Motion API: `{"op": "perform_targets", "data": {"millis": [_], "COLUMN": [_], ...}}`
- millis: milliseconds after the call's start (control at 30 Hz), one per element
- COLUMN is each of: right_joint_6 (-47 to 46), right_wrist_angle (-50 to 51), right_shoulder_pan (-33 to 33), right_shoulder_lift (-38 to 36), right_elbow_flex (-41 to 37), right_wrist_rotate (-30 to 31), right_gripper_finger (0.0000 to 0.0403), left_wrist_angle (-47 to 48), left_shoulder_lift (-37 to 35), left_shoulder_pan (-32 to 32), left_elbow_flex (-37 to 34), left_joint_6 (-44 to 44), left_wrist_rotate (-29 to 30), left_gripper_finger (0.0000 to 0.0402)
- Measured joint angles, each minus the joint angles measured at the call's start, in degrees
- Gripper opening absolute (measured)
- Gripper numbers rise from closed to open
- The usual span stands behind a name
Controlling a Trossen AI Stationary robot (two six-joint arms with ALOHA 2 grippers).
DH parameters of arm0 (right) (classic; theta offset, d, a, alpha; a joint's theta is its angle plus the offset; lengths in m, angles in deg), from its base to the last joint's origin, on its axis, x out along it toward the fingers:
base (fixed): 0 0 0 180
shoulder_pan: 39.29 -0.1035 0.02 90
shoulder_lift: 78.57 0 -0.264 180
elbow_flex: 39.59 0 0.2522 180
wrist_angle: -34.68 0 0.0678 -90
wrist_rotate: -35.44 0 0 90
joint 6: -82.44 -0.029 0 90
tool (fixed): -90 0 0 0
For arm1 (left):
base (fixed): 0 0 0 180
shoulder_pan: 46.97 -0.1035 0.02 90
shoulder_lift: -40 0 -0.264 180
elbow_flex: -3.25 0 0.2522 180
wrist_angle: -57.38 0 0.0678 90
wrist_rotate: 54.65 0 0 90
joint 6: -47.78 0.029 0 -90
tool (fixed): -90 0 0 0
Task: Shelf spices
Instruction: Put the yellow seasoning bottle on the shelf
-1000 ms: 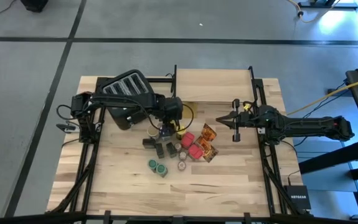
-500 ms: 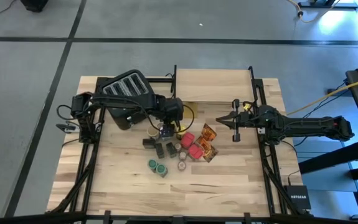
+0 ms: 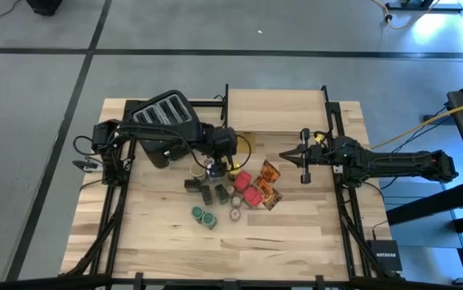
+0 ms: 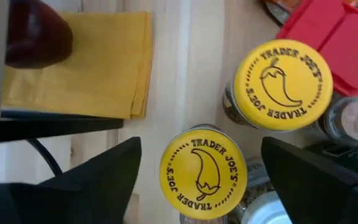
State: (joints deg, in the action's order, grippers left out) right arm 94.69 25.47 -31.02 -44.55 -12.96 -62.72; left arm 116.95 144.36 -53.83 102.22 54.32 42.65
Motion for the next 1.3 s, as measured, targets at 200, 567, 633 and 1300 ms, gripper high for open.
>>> {"op": "perform_targets", "data": {"millis": [200, 567, 633, 1300], "right_joint_6": [0.0, 0.0, 0.0, 0.0], "right_wrist_angle": [0.0, 0.0, 0.1, 0.3], "right_shoulder_pan": [0.0, 0.0, 0.0, 0.0], "right_shoulder_lift": [0.0, 0.0, 0.0, 0.0], "right_elbow_flex": [0.0, 0.0, 0.0, 0.0], "right_wrist_rotate": [0.0, 0.0, 0.0, 0.0], "right_gripper_finger": [0.0026, 0.0026, 0.0026, 0.0026], "left_wrist_angle": [0.6, 0.7, 0.7, 1.8], "left_shoulder_lift": [0.0, 0.4, 0.4, 3.9], "left_shoulder_pan": [0.9, 0.2, -0.3, -1.4], "left_elbow_flex": [0.0, -0.4, -0.4, -0.5], "left_joint_6": [1.6, 0.9, 0.7, 0.0], "left_wrist_rotate": [0.4, 0.6, 0.4, -5.4], "left_gripper_finger": [0.0336, 0.0336, 0.0336, 0.0291]}}
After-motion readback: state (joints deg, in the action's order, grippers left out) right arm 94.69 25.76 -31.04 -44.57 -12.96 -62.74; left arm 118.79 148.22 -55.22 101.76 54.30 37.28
